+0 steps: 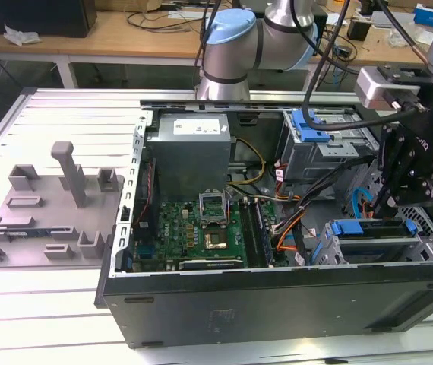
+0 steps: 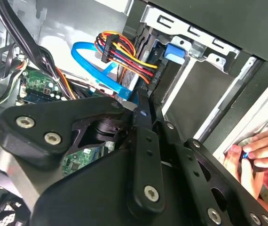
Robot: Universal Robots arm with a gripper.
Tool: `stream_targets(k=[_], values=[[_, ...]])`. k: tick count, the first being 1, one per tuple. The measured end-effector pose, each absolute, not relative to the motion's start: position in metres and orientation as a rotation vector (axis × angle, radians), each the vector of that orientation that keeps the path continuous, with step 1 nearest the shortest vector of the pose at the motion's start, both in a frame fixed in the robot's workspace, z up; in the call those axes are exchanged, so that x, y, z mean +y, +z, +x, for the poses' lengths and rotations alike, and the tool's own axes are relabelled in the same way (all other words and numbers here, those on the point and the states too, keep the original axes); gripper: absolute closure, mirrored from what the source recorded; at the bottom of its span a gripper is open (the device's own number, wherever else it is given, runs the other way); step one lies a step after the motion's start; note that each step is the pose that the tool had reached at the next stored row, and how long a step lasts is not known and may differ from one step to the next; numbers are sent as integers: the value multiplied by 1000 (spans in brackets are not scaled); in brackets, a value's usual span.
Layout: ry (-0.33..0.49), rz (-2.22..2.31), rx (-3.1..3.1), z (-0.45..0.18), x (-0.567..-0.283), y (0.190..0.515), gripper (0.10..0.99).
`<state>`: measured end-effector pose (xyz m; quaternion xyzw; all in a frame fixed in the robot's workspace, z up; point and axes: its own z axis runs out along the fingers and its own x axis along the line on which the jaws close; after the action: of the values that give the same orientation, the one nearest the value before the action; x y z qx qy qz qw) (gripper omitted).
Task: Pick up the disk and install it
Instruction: 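Insert the second disk wire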
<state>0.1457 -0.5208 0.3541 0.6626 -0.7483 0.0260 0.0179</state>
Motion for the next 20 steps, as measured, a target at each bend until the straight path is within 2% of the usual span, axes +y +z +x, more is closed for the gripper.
stream_targets(k=[20], values=[[81,2059,-2324,147,-524,351,925]])
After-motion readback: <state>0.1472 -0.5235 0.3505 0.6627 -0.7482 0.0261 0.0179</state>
